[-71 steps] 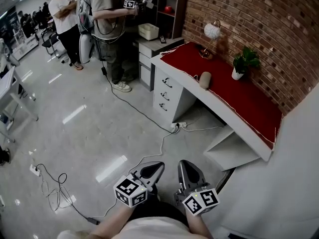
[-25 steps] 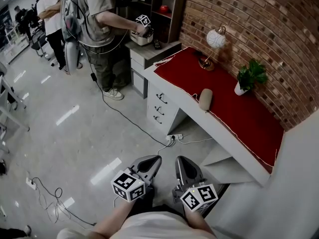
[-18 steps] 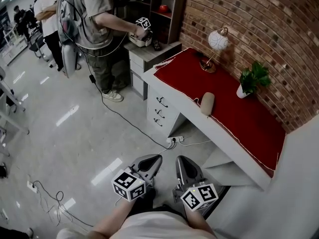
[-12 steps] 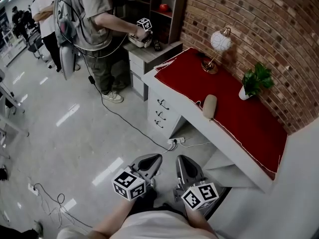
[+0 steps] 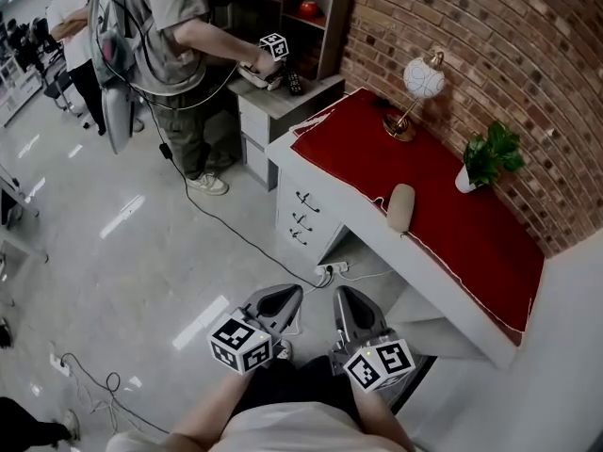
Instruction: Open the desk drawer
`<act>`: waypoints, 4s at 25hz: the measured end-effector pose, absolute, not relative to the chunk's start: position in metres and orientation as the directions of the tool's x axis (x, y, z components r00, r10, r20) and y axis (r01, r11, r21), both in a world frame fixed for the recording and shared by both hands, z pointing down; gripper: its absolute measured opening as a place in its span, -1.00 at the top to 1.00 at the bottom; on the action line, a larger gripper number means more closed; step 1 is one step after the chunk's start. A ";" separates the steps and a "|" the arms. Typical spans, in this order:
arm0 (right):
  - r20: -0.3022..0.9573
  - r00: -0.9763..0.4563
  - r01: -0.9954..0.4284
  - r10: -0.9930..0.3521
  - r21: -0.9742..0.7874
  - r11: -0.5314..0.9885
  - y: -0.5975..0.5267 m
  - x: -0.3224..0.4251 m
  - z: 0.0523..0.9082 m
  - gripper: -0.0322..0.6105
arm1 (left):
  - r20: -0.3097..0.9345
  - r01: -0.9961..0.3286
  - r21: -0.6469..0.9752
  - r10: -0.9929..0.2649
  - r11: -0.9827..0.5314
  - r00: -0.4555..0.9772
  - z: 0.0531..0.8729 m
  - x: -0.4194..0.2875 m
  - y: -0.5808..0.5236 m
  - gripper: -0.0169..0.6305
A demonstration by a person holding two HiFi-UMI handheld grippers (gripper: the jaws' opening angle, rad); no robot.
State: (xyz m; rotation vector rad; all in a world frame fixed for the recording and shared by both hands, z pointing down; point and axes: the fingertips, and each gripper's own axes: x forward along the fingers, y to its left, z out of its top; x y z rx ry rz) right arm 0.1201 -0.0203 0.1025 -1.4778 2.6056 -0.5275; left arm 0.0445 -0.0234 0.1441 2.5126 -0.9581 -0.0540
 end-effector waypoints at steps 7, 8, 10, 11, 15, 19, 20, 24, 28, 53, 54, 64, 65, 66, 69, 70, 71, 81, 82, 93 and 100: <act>0.081 -0.550 -0.811 -0.831 -0.288 0.509 -0.050 0.119 0.096 0.84 | 0.139 -0.643 0.386 -0.648 -0.661 0.749 0.144 0.044 -0.053 0.91; 0.082 -0.556 -0.809 -0.827 -0.283 0.516 -0.056 0.120 0.096 0.84 | 0.136 -0.646 0.382 -0.651 -0.661 0.747 0.143 0.044 -0.058 0.91; 0.083 -0.569 -0.803 -0.818 -0.271 0.531 -0.068 0.120 0.098 0.84 | 0.130 -0.654 0.372 -0.661 -0.658 0.739 0.140 0.045 -0.070 0.91; 0.084 -0.574 -0.800 -0.814 -0.269 0.536 -0.076 0.121 0.098 0.84 | 0.129 -0.659 0.366 -0.666 -0.657 0.735 0.138 0.045 -0.076 0.91; 0.077 -0.594 -0.788 -0.801 -0.256 0.560 -0.100 0.121 0.095 0.84 | 0.137 -0.679 0.362 -0.684 -0.639 0.716 0.139 0.044 -0.095 0.91; 0.069 -0.609 -0.779 -0.790 -0.240 0.580 -0.122 0.124 0.091 0.84 | 0.151 -0.689 0.368 -0.691 -0.625 0.707 0.146 0.050 -0.111 0.91; 0.068 -0.613 -0.776 -0.787 -0.241 0.583 -0.126 0.126 0.092 0.84 | 0.154 -0.689 0.369 -0.690 -0.624 0.708 0.148 0.053 -0.115 0.91; 0.081 -0.627 -0.767 -0.775 -0.240 0.595 -0.142 0.128 0.102 0.84 | 0.159 -0.688 0.381 -0.690 -0.617 0.706 0.159 0.069 -0.130 0.91; 0.082 -0.633 -0.762 -0.770 -0.243 0.600 -0.161 0.126 0.115 0.84 | 0.159 -0.689 0.379 -0.690 -0.618 0.706 0.170 0.072 -0.147 0.91; 0.103 -0.667 -0.734 -0.738 -0.259 0.628 -0.213 0.103 0.310 0.84 | 0.179 -0.728 0.343 -0.719 -0.594 0.671 0.361 0.042 -0.202 0.91; 0.103 -0.671 -0.731 -0.735 -0.257 0.632 -0.216 0.103 0.320 0.84 | 0.175 -0.728 0.343 -0.720 -0.594 0.671 0.370 0.042 -0.204 0.91; 0.080 -0.718 -0.686 -0.692 -0.254 0.682 -0.243 0.094 0.418 0.84 | 0.144 -0.739 0.338 -0.744 -0.583 0.653 0.469 0.040 -0.226 0.91; 0.074 -0.721 -0.682 -0.689 -0.254 0.686 -0.245 0.093 0.427 0.84 | 0.149 -0.741 0.341 -0.745 -0.579 0.650 0.481 0.039 -0.227 0.91; 0.066 -0.725 -0.677 -0.686 -0.253 0.691 -0.247 0.092 0.435 0.84 | 0.153 -0.743 0.345 -0.746 -0.574 0.648 0.493 0.039 -0.228 0.91; 0.055 -0.736 -0.666 -0.675 -0.238 0.707 -0.253 0.091 0.461 0.84 | 0.156 -0.742 0.357 -0.747 -0.567 0.646 0.526 0.041 -0.233 0.91; 0.055 -0.738 -0.665 -0.673 -0.229 0.711 -0.255 0.091 0.470 0.84 | 0.154 -0.741 0.357 -0.747 -0.569 0.647 0.536 0.041 -0.236 0.91; 0.056 -0.739 -0.665 -0.671 -0.216 0.715 -0.257 0.090 0.479 0.84 | 0.153 -0.742 0.355 -0.747 -0.569 0.647 0.546 0.041 -0.240 0.91; 0.036 -0.752 -0.655 -0.659 -0.159 0.739 -0.270 0.091 0.554 0.84 | 0.130 -0.718 0.351 -0.728 -0.601 0.673 0.629 0.051 -0.268 0.91; 0.026 -0.754 -0.652 -0.657 -0.152 0.743 -0.270 0.091 0.560 0.84 | 0.142 -0.720 0.341 -0.724 -0.605 0.675 0.639 0.052 -0.270 0.91; 0.012 -0.740 -0.671 -0.673 -0.088 0.736 -0.270 0.100 0.638 0.84 | 0.148 -0.667 0.404 -0.675 -0.626 0.723 0.725 0.058 -0.281 0.91; 0.016 -0.762 -0.648 -0.648 -0.052 0.760 -0.266 0.100 0.664 0.84 | 0.102 -0.521 0.710 -0.663 -0.474 0.742 0.779 0.061 -0.291 0.91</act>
